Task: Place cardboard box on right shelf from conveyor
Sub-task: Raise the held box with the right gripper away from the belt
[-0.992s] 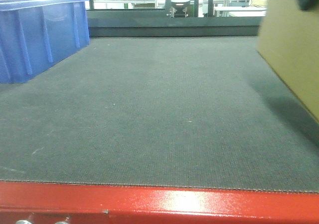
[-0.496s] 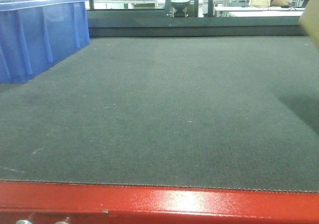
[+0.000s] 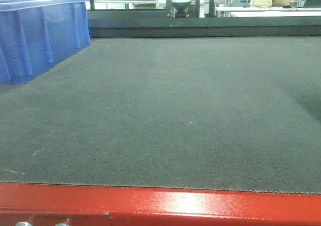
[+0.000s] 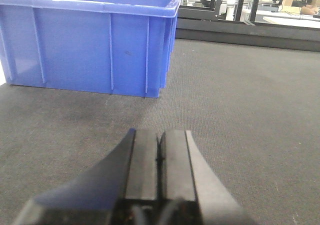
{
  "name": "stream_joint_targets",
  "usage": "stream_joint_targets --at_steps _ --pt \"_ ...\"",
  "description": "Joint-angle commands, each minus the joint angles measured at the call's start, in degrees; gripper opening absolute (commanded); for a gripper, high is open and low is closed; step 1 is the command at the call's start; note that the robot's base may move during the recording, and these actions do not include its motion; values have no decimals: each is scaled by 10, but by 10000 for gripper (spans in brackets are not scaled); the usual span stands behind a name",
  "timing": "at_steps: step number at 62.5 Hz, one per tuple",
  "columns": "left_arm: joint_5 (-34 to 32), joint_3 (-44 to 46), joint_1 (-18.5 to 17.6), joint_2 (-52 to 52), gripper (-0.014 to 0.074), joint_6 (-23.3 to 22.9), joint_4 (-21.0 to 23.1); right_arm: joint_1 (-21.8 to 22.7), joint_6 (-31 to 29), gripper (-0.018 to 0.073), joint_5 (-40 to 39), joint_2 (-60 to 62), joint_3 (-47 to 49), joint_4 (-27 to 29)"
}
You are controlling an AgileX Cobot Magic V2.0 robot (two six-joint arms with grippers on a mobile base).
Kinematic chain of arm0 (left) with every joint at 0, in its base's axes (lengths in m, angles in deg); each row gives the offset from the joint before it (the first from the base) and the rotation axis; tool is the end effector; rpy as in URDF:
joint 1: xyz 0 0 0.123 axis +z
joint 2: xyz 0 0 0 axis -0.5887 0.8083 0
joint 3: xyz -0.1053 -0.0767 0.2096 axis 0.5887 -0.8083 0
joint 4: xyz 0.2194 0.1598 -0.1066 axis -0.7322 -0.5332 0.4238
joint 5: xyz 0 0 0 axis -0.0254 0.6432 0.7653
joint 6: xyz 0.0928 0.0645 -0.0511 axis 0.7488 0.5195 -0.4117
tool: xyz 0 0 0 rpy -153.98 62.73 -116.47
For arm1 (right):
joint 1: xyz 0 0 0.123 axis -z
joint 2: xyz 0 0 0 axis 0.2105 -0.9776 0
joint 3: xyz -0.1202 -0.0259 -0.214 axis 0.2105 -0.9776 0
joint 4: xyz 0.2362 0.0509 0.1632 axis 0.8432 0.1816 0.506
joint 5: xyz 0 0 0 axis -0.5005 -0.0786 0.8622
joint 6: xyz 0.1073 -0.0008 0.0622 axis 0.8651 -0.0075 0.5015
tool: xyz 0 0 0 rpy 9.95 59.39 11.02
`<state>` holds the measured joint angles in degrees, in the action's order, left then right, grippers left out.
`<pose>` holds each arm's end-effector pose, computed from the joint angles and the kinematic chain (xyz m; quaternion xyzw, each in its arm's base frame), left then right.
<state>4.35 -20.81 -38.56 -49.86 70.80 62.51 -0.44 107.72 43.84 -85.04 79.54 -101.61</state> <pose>0.1687 -0.0079 0.1993 -0.0070 0.7006 -0.0413 0.7123 0.1540 0.0186 0.3505 0.0087 0.7504 0.0696 0.6573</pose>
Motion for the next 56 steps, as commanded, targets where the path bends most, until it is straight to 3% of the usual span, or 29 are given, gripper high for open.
stream_joint_targets --at_steps 1,56 --pt "-52 2 -4 -7 -119 -3 4 3 -7 162 -55 -4 16 -15" --pt "-52 2 -4 -7 -119 -3 4 3 -7 162 -54 -4 16 -15"
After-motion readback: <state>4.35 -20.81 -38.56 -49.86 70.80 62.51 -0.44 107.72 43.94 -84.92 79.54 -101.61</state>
